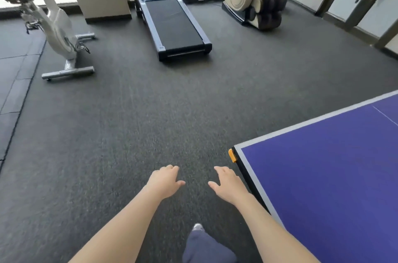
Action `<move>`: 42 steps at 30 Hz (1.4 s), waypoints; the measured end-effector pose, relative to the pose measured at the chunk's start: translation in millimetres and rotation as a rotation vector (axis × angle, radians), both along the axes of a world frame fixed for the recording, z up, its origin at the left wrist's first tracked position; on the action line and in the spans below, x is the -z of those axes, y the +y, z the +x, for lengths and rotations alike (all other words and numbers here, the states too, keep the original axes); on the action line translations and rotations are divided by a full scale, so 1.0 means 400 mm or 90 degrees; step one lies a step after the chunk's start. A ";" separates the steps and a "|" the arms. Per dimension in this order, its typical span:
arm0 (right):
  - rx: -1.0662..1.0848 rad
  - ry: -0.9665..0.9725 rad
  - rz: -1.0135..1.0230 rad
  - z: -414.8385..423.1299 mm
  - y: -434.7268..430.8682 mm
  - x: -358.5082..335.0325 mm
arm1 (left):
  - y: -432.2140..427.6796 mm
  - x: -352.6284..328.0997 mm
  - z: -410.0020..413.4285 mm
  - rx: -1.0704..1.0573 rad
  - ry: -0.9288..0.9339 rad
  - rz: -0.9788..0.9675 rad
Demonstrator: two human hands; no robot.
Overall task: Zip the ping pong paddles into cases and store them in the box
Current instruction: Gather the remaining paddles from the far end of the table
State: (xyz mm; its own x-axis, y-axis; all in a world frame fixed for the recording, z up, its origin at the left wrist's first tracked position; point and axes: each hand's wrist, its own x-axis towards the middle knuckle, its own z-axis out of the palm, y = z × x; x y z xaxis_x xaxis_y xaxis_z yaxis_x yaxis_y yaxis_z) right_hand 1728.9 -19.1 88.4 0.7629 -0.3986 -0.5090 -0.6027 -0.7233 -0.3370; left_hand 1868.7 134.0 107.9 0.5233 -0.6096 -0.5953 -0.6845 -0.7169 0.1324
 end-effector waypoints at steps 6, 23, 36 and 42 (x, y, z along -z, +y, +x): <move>0.042 0.011 0.010 0.177 -0.203 -0.007 | -0.211 -0.020 0.216 0.031 -0.024 -0.009; 0.322 0.011 0.011 0.687 -0.659 -0.034 | -0.848 0.009 0.865 0.285 -0.009 -0.009; 0.613 0.044 0.036 0.569 -1.053 -0.012 | -1.446 0.031 0.794 0.546 0.004 0.018; 0.687 0.054 0.093 0.482 -1.241 -0.008 | -1.715 0.013 0.667 0.644 -0.017 0.020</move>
State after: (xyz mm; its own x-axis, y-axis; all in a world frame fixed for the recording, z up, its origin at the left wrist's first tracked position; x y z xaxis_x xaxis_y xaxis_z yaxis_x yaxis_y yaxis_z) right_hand 1921.6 -515.4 91.6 0.0089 -0.7686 -0.6397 -0.9210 0.2429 -0.3046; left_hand 2135.4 -551.8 102.6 -0.2172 -0.7584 -0.6146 -0.9750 0.1988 0.0992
